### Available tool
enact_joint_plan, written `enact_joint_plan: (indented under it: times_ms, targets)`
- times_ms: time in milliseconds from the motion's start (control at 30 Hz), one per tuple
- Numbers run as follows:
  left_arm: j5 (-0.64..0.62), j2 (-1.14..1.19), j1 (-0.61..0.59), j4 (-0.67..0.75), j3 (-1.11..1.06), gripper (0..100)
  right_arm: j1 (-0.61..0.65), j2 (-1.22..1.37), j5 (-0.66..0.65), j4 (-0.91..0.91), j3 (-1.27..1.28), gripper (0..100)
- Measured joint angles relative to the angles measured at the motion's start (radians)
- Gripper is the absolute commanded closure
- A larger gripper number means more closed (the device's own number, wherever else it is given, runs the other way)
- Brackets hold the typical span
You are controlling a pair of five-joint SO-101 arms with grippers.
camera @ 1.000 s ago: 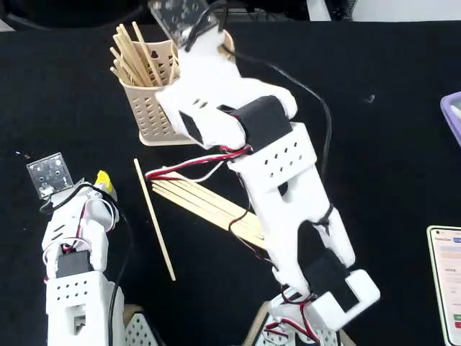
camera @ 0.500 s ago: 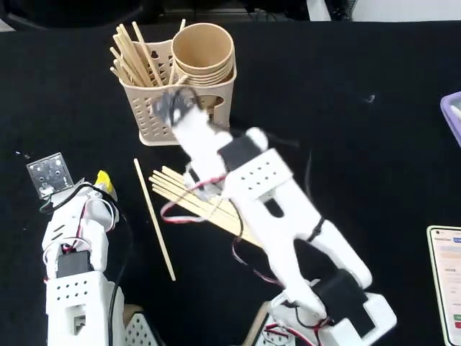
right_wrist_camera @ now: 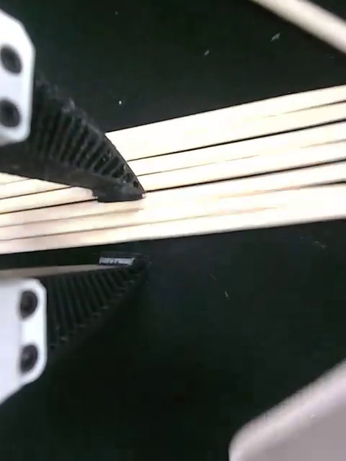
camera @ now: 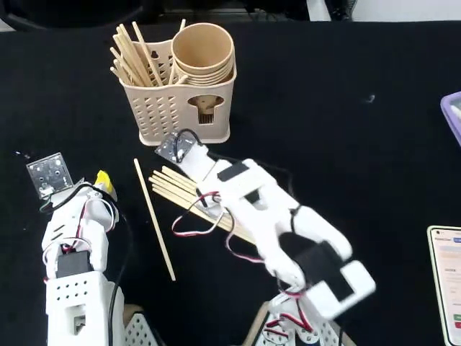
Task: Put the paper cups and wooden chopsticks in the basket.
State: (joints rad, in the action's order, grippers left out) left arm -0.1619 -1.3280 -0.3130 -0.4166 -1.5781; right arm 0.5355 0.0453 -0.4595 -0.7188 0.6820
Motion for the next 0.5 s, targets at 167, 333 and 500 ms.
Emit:
enact_joint_plan:
  times_ms: [167,333,500]
  targets:
    - [0.000,0.000,0.000,0.000,0.000,87,-0.003,0.071,0.000,-0.020,-0.077,87.7]
    - [0.000,0.000,0.000,0.000,0.000,87,-0.003,0.071,0.000,-0.025,-0.078,90.0]
    - [0.000,0.000,0.000,0.000,0.000,87,-0.006,0.071,-0.075,-0.031,-0.080,98.6]
